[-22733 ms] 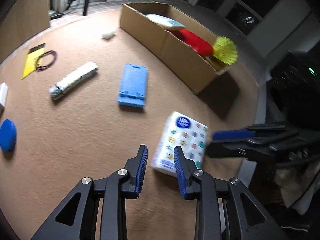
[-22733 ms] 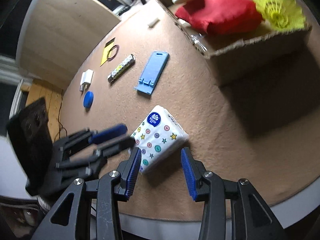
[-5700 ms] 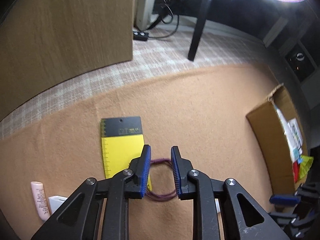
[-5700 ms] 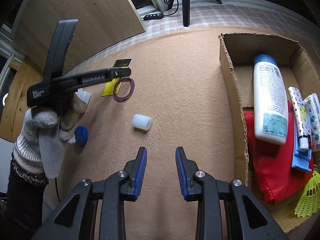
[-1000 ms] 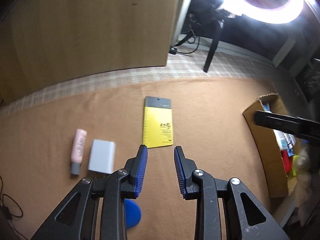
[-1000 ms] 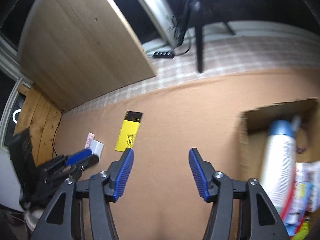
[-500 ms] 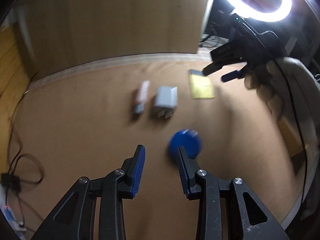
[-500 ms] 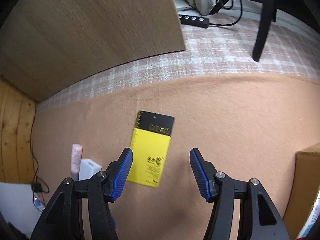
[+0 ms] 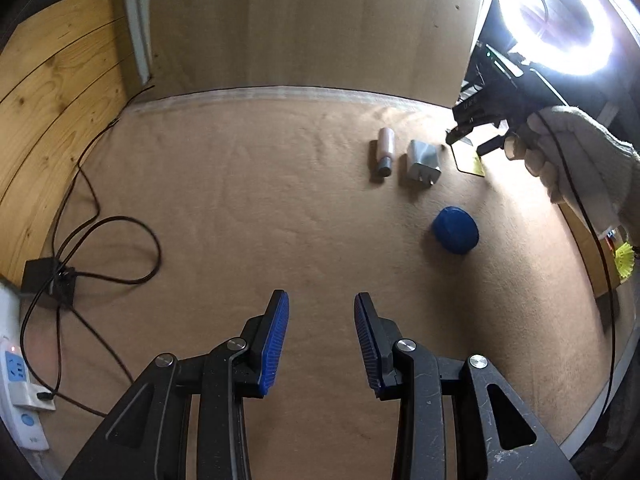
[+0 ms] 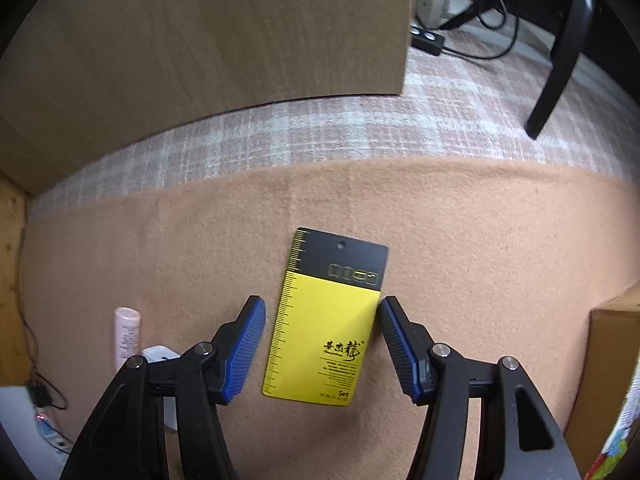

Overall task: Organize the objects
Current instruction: 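Move the right tool to the yellow card on the floor, then close the right tool on the yellow card, then carry the yellow card with the right tool and release it into the box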

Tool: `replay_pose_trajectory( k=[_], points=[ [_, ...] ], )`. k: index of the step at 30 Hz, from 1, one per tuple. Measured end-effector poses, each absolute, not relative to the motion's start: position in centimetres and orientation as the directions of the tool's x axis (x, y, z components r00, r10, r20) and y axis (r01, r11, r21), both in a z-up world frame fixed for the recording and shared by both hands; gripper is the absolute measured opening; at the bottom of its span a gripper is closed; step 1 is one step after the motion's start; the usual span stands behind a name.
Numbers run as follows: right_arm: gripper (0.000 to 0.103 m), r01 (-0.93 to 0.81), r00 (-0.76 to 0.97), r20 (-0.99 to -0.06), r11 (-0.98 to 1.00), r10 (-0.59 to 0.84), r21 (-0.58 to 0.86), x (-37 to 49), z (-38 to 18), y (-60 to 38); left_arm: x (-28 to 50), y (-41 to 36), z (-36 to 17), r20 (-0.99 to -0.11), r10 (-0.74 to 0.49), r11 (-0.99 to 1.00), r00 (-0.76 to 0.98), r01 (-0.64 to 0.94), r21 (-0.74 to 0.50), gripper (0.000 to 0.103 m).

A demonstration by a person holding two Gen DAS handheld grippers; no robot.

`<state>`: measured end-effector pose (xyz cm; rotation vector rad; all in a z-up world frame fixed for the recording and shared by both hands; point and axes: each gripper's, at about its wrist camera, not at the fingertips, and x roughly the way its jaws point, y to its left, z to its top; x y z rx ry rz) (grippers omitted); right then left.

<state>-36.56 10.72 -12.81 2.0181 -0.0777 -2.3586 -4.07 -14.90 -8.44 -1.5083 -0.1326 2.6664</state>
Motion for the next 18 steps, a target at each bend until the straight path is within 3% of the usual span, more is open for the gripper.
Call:
replay_pose_trajectory(
  k=[4, 7, 18],
  points=[
    [0.055, 0.048, -0.165, -0.986, -0.999, 0.003, -0.011, -36.4, -13.0, 9.3, -3.6, -15.7, -8.4, -0.847, 0.1, -0.994, -0.522, -0.012, -0.109, 0.037],
    [0.05, 0.066, -0.165, -0.986, -0.998, -0.003, -0.009, -36.1, -12.9, 8.9, -3.1, -16.4, -8.4, -0.848, 0.104, -0.993, -0.52, -0.002, -0.121, 0.037],
    [0.05, 0.089, -0.182, -0.98, -0.994, -0.081, 0.066, -30.3, -12.4, 10.4, -3.1, -15.2, -7.2, -0.841, 0.108, -0.994, -0.53, -0.032, -0.108, 0.037]
  ],
)
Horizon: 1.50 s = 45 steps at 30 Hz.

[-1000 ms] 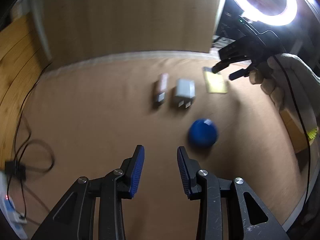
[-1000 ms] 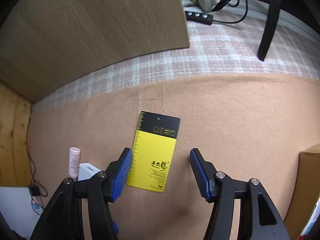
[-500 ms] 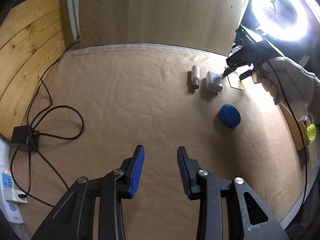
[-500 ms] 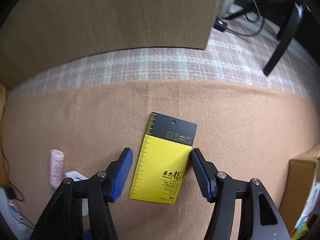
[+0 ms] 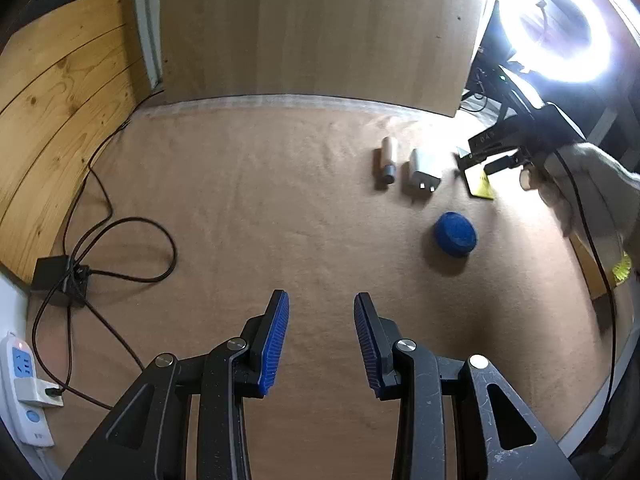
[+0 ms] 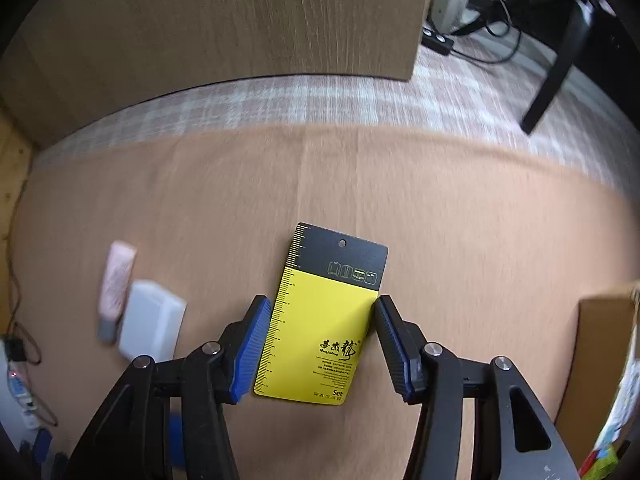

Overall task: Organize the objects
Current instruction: 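Carry the yellow card with the right tool and release it into the box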

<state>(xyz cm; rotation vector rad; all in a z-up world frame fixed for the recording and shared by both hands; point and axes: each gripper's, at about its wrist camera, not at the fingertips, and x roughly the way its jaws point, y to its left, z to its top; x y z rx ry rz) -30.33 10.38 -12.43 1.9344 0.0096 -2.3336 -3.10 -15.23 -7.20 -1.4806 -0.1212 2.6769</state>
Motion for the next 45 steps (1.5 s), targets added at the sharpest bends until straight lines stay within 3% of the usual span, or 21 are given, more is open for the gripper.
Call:
replay_pose_trajectory(
  k=[11, 20, 29, 45],
  points=[
    [0.05, 0.097, -0.279, -0.931, -0.972, -0.234, 0.215, -22.4, -6.4, 17.7, -4.1, -9.7, -5.4, -0.831, 0.152, -0.987, -0.535, -0.123, -0.101, 0.037],
    [0.05, 0.046, -0.379, -0.915, -0.991, -0.136, 0.128, -18.2, -1.8, 28.9, -5.5, -3.2, -4.5, -0.825, 0.206, -0.971, -0.526, -0.212, -0.107, 0.037],
    [0.05, -0.026, -0.373, -0.928, -1.0, 0.002, 0.008, -14.9, -3.4, 36.0, -6.1, 2.9, -4.3, -0.824, 0.256, -0.949, -0.505, -0.292, -0.116, 0.037],
    [0.051, -0.039, -0.355, -0.934, -0.999, 0.045, -0.034, -13.2, -5.7, 37.8, -5.9, 5.5, -3.7, -0.824, 0.273, -0.939, -0.497, -0.324, -0.116, 0.037]
  ],
)
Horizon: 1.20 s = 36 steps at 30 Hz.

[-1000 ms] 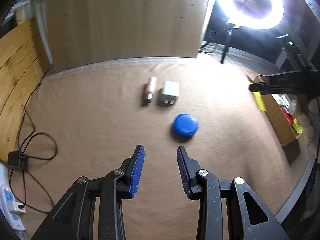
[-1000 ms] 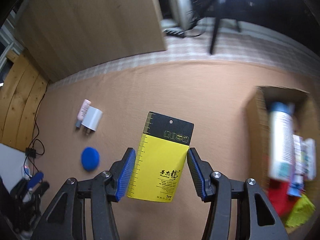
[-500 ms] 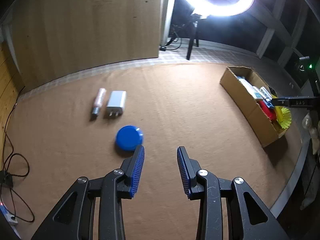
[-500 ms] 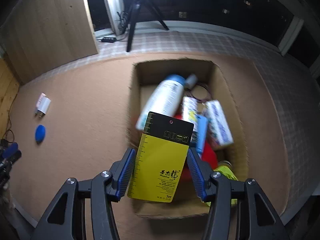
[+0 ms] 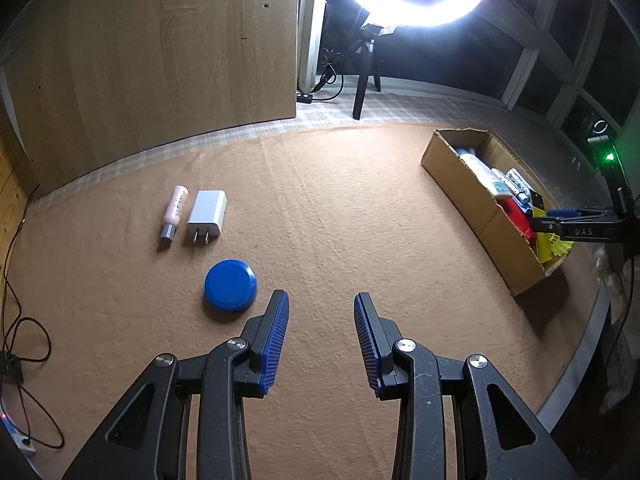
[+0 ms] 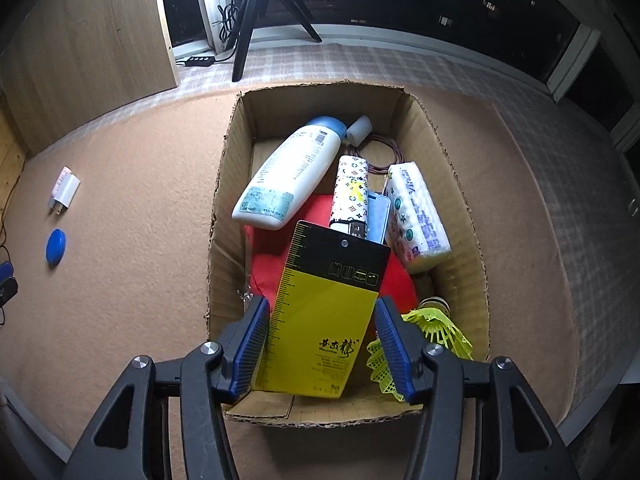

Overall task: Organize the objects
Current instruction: 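Carry the yellow card with the right tool and release it into the box, then move the left tool to the blue round lid while the right tool approaches it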

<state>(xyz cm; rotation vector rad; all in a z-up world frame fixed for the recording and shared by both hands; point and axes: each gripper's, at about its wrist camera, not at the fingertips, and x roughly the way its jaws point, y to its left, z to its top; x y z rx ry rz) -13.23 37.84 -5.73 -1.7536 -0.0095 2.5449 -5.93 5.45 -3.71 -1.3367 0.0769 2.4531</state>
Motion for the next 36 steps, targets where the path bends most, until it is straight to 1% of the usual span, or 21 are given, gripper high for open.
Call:
replay_pose_trajectory(
  k=[3, 10, 15, 22, 27, 30, 33, 36],
  points=[
    [0.057, -0.035, -0.36, -0.932, -0.999, 0.041, -0.03, -13.1, -5.5, 37.8, -5.8, 5.2, -3.6, -0.824, 0.273, -0.939, -0.496, -0.324, -0.117, 0.037],
    [0.058, -0.039, -0.399, -0.917, -0.999, 0.018, -0.003, -12.5, -3.8, 37.2, -5.8, 3.8, -3.6, -0.822, 0.265, -0.945, -0.504, -0.304, -0.119, 0.037],
    [0.058, -0.01, -0.433, -0.901, -1.0, -0.021, 0.029, -12.3, -2.5, 35.4, -5.9, 1.2, -3.8, -0.826, 0.243, -0.959, -0.509, -0.254, -0.125, 0.037],
    [0.058, 0.083, -0.467, -0.874, -0.991, -0.131, 0.104, -12.7, -2.1, 31.2, -6.5, -3.2, -4.7, -0.835, 0.214, -0.974, -0.506, -0.171, -0.146, 0.037],
    [0.058, 0.132, -0.488, -0.85, -0.98, -0.198, 0.152, -13.6, -2.5, 27.6, -7.6, -4.9, -6.5, -0.851, 0.22, -0.974, -0.477, -0.158, -0.163, 0.037],
    [0.058, 0.175, -0.471, -0.834, -0.958, -0.286, 0.229, -14.4, -3.2, 24.8, -8.3, -5.0, -7.7, -0.856, 0.23, -0.972, -0.463, -0.16, -0.174, 0.037],
    [0.058, 0.218, -0.444, -0.831, -0.94, -0.336, 0.264, -15.1, -4.0, 22.0, -9.1, -4.8, -8.9, -0.854, 0.259, -0.964, -0.451, -0.17, -0.203, 0.037],
    [0.058, 0.238, -0.379, -0.838, -0.916, -0.393, 0.322, -16.3, -5.4, 19.2, -10.1, -4.6, -10.1, -0.856, 0.282, -0.958, -0.432, -0.168, -0.231, 0.037]
  ],
)
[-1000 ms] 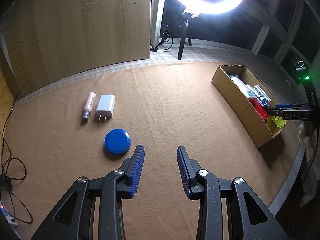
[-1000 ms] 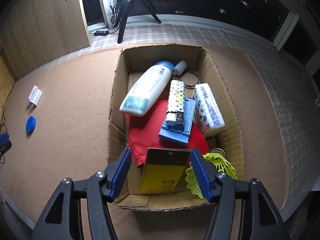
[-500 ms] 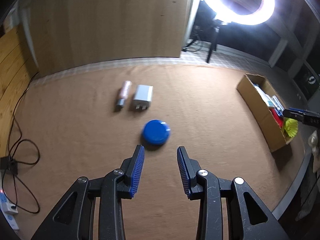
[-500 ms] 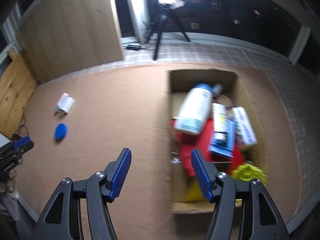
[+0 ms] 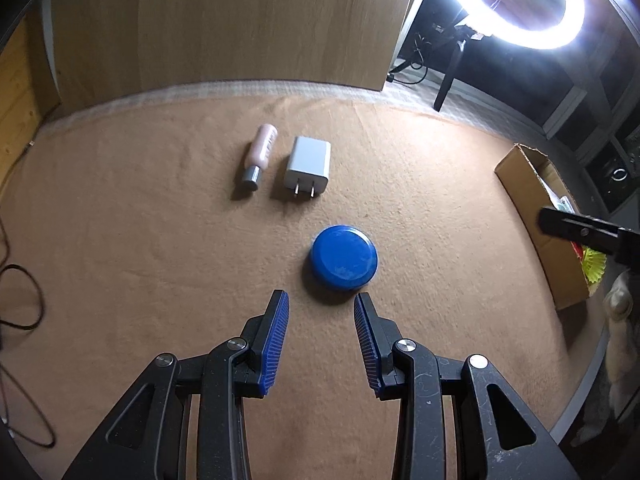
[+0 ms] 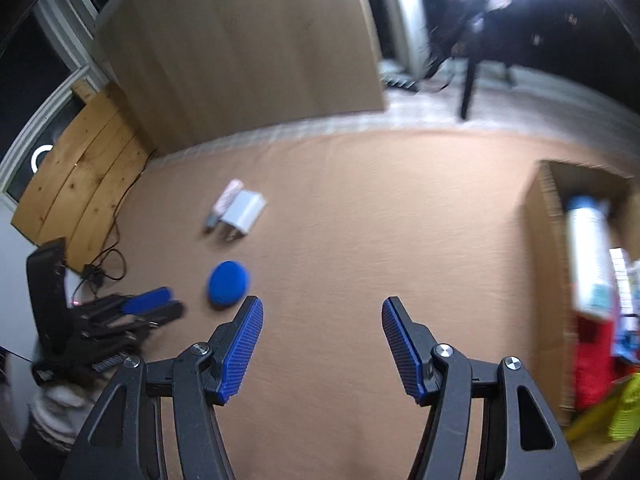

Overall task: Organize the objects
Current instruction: 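Move the left tool to the blue round lid while the right tool approaches it, then close the left tool on the blue lid while the right tool grips it too, then carry the blue lid with both tools over the box and release it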

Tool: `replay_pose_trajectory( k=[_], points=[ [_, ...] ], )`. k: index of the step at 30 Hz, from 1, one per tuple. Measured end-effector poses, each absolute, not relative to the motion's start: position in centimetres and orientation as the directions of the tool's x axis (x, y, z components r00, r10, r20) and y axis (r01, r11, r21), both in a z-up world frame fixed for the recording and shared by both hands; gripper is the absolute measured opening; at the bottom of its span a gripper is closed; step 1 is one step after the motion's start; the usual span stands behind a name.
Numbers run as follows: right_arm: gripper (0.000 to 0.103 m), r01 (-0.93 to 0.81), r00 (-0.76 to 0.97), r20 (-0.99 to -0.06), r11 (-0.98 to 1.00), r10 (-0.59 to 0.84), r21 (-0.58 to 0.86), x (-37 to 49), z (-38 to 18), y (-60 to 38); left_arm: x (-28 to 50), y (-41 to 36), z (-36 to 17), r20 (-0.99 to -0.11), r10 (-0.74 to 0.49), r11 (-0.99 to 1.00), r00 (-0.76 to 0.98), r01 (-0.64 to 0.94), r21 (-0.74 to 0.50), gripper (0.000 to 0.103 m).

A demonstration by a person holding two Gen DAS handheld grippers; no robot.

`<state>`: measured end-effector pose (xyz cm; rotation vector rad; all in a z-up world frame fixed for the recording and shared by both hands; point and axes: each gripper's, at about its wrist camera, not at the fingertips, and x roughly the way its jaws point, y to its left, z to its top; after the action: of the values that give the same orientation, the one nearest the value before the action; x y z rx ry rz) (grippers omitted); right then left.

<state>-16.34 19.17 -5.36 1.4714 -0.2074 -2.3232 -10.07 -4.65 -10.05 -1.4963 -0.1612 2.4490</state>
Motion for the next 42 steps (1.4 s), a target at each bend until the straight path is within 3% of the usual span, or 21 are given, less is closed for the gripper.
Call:
replay_pose_trajectory(
  k=[7, 12, 28, 42],
  points=[
    [0.058, 0.17, -0.23, -0.839, -0.87, -0.492, 0.464, -20.0, -9.1, 14.9, -11.6, -3.7, -11.7, -0.858, 0.307, -0.95, -0.411, -0.187, -0.25, 0.037],
    [0.058, 0.186, -0.182, -0.862, -0.877, -0.473, 0.443, -21.2, -10.8, 12.1, -12.6, -3.4, -12.4, -0.86, 0.311, -0.948, -0.404, -0.193, -0.253, 0.037],
    [0.025, 0.195, -0.08, -0.862, -0.856, -0.5, 0.478, -22.2, -13.4, 8.8, -14.2, -2.3, -13.0, -0.848, 0.359, -0.93, -0.39, -0.22, -0.293, 0.037],
    [0.025, 0.177, -0.163, -0.856, -0.868, -0.491, 0.464, -20.6, -10.8, 12.9, -13.9, 2.1, -10.5, -0.835, 0.371, -0.919, -0.406, -0.288, -0.269, 0.034]
  ],
)
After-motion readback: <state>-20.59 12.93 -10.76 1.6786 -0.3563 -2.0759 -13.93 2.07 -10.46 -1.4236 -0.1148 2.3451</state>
